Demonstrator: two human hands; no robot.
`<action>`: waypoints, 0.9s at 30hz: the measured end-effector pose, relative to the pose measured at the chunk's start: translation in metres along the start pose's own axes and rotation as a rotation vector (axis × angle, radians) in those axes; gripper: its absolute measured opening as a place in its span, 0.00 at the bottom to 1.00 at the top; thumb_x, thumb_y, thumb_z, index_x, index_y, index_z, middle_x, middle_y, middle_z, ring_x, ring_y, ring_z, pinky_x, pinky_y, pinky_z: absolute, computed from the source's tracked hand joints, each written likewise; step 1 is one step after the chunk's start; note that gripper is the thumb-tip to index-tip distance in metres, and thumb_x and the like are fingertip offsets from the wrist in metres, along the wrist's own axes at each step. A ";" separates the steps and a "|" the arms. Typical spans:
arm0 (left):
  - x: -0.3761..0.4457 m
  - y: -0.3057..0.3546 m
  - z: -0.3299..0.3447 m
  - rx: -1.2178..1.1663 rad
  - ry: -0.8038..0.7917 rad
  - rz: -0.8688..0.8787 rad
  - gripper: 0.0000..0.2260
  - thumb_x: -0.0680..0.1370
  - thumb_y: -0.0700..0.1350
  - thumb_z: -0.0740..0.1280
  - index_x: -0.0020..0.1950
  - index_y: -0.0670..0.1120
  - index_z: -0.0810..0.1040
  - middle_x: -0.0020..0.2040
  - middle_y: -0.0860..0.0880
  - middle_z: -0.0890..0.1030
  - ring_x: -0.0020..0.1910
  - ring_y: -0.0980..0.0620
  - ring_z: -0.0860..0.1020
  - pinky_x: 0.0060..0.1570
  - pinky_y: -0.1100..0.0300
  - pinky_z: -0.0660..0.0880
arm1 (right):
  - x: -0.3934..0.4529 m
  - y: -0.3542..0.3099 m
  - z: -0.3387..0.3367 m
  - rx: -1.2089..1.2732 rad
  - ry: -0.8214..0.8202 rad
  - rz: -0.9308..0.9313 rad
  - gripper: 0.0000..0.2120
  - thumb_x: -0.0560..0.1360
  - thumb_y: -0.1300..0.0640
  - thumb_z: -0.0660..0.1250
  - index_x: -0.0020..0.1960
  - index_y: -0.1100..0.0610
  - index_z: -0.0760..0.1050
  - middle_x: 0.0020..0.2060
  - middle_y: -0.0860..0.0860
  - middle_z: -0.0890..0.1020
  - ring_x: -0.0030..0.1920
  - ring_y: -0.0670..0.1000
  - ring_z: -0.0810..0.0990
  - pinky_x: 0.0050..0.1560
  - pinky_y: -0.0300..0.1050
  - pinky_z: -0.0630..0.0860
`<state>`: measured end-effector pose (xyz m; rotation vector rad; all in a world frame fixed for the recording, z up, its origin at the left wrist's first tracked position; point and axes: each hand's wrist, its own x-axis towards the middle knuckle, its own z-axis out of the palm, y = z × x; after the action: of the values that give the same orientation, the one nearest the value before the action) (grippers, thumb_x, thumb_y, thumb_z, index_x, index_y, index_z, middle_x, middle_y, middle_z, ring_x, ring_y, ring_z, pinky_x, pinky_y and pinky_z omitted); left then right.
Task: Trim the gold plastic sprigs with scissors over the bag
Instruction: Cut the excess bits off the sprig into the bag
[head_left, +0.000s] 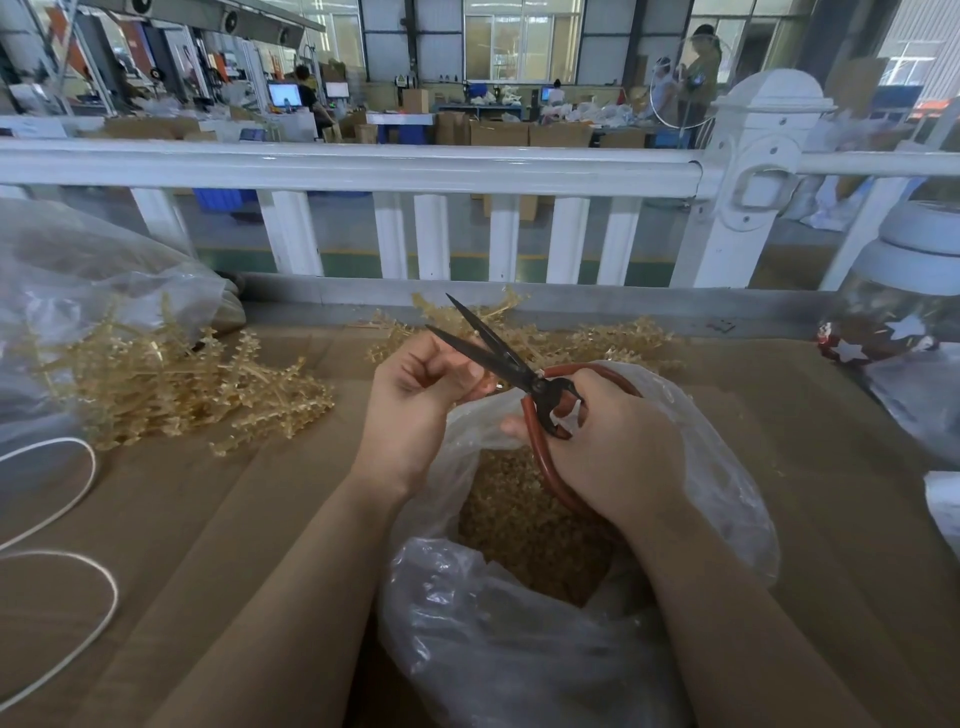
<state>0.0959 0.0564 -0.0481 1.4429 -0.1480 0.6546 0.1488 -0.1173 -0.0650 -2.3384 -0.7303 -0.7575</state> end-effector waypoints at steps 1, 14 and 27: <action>0.000 0.000 0.000 0.038 -0.001 0.007 0.04 0.77 0.28 0.64 0.50 0.28 0.75 0.39 0.33 0.77 0.39 0.46 0.77 0.44 0.59 0.76 | 0.000 0.000 0.000 0.008 -0.002 -0.003 0.30 0.68 0.22 0.58 0.44 0.49 0.75 0.35 0.38 0.74 0.33 0.41 0.72 0.34 0.35 0.72; 0.000 0.002 -0.002 0.136 -0.033 0.047 0.02 0.77 0.27 0.64 0.48 0.29 0.75 0.37 0.40 0.79 0.38 0.48 0.77 0.44 0.61 0.77 | 0.001 0.000 -0.001 0.010 -0.015 0.001 0.36 0.67 0.18 0.51 0.42 0.49 0.78 0.32 0.42 0.79 0.32 0.43 0.76 0.32 0.32 0.71; 0.001 0.001 -0.004 0.058 -0.059 0.013 0.03 0.77 0.28 0.63 0.47 0.26 0.73 0.38 0.39 0.77 0.38 0.49 0.76 0.46 0.59 0.76 | 0.001 -0.001 0.001 0.045 -0.001 -0.011 0.27 0.69 0.26 0.62 0.37 0.50 0.75 0.30 0.43 0.78 0.30 0.43 0.75 0.32 0.36 0.75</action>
<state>0.0955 0.0604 -0.0474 1.5191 -0.1863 0.6319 0.1496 -0.1159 -0.0644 -2.2967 -0.7533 -0.7377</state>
